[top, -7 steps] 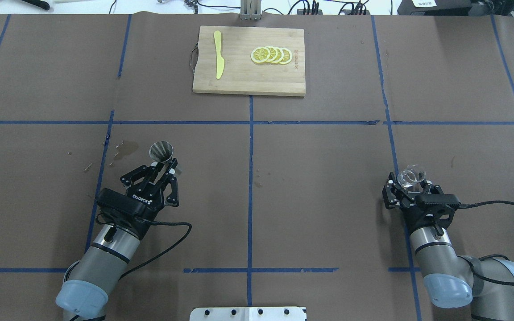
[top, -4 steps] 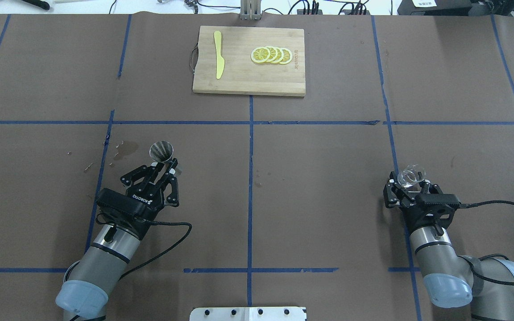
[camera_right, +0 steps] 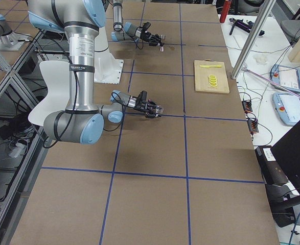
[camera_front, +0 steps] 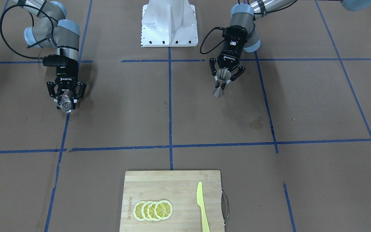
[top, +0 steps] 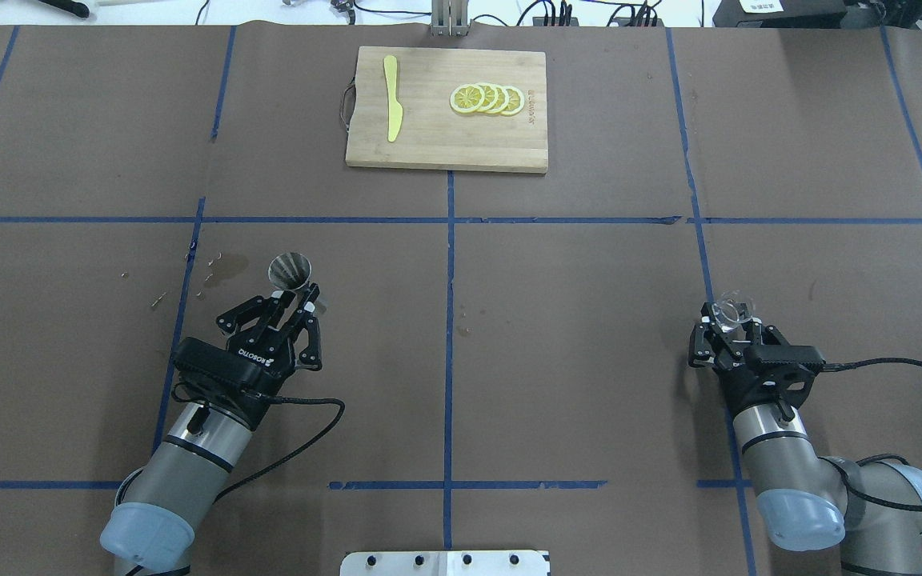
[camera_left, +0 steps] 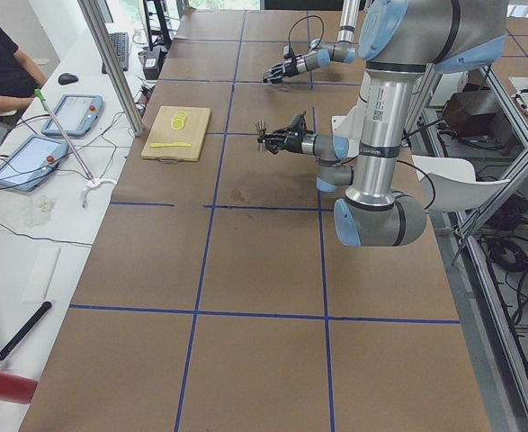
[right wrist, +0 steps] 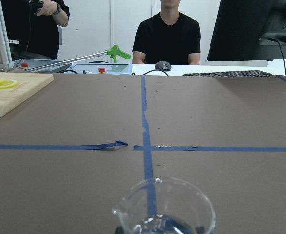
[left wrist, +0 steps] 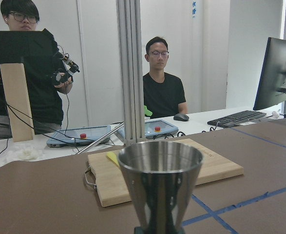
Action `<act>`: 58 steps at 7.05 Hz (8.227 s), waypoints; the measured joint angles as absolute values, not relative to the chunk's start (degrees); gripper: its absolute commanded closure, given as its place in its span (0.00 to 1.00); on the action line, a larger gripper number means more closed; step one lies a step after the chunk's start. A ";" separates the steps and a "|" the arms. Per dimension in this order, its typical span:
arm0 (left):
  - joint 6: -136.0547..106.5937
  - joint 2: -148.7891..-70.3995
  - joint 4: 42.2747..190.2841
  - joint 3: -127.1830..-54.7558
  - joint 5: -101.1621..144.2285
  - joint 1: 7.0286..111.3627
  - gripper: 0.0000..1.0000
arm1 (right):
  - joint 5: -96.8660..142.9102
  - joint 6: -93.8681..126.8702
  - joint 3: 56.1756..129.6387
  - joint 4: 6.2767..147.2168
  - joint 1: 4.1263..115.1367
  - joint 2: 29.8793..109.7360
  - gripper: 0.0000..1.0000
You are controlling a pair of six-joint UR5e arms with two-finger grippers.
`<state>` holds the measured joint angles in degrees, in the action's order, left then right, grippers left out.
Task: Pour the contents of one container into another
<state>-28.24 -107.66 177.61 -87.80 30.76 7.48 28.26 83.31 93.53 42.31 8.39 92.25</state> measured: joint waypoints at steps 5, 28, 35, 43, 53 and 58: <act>-27.52 -107.94 177.28 -87.16 31.93 7.00 1.00 | 28.51 70.52 99.52 42.29 7.98 86.54 1.00; -22.59 -128.08 172.72 -74.66 40.31 5.80 1.00 | 32.38 47.37 119.39 72.92 5.31 67.24 1.00; -22.59 -128.89 171.55 -74.54 40.26 5.80 1.00 | 33.99 44.78 119.18 86.50 5.48 63.62 1.00; -22.59 -129.17 171.21 -74.54 40.20 5.80 1.00 | 33.93 32.52 119.49 92.26 5.76 62.59 1.00; -22.59 -129.23 171.21 -74.71 40.12 5.80 1.00 | 32.71 26.13 119.71 99.18 6.55 61.62 1.00; -22.59 -129.20 171.21 -74.71 40.02 5.80 1.00 | 32.28 20.97 120.84 103.24 7.15 60.59 1.00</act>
<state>-22.59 -129.20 171.21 -74.71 40.02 5.80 32.28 20.97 120.84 103.24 7.15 60.59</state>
